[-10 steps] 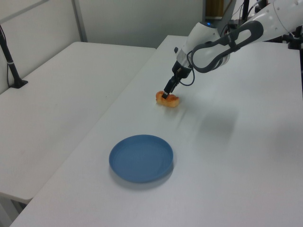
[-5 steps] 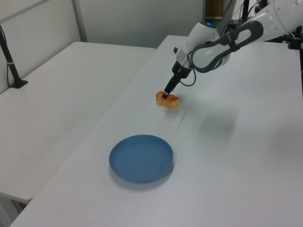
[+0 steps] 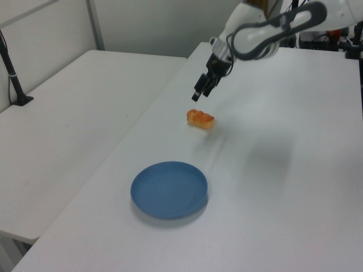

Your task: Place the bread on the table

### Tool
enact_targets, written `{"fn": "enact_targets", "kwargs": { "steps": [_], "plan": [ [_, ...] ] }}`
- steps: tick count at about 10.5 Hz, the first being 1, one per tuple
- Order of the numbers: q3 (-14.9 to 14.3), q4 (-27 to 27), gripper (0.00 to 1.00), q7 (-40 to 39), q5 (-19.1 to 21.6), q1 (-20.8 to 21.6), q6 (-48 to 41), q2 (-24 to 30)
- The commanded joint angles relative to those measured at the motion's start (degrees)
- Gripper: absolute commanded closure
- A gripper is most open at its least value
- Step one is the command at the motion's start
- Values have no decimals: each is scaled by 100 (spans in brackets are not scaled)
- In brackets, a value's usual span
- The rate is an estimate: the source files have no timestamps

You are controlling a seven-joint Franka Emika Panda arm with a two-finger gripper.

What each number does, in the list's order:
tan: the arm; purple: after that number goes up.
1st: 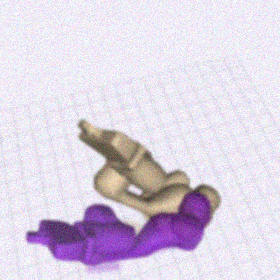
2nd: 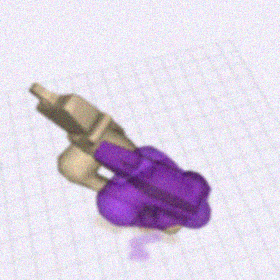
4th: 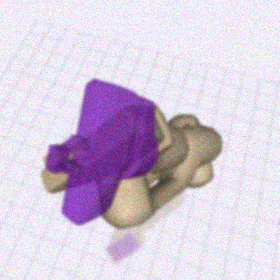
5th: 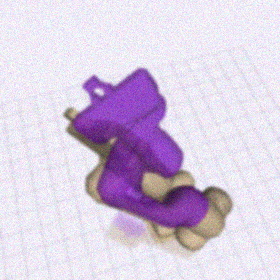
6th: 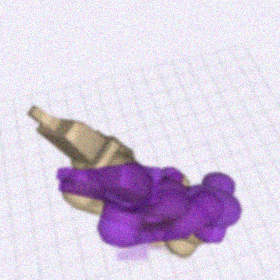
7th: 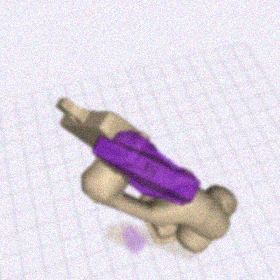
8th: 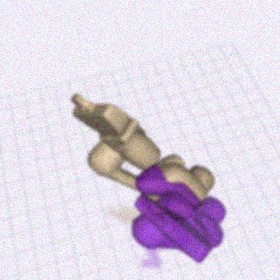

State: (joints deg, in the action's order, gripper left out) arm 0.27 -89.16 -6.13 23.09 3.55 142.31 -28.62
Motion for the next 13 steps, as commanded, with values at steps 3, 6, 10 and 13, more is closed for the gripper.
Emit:
{"fn": "enact_targets", "kwargs": {
  "steps": [3, 6, 10, 13],
  "plan": [
    [-53, -743, 0, 1763, -1621, -65, -2439, 1655],
    [-62, -1356, 0, 1677, -1833, -135, -2998, 2437],
    [-220, -1455, 0, 1581, -1896, -153, -3614, 2642],
    [-264, -1385, 0, 1562, -1896, -223, -3596, 2607]
  ]
}}
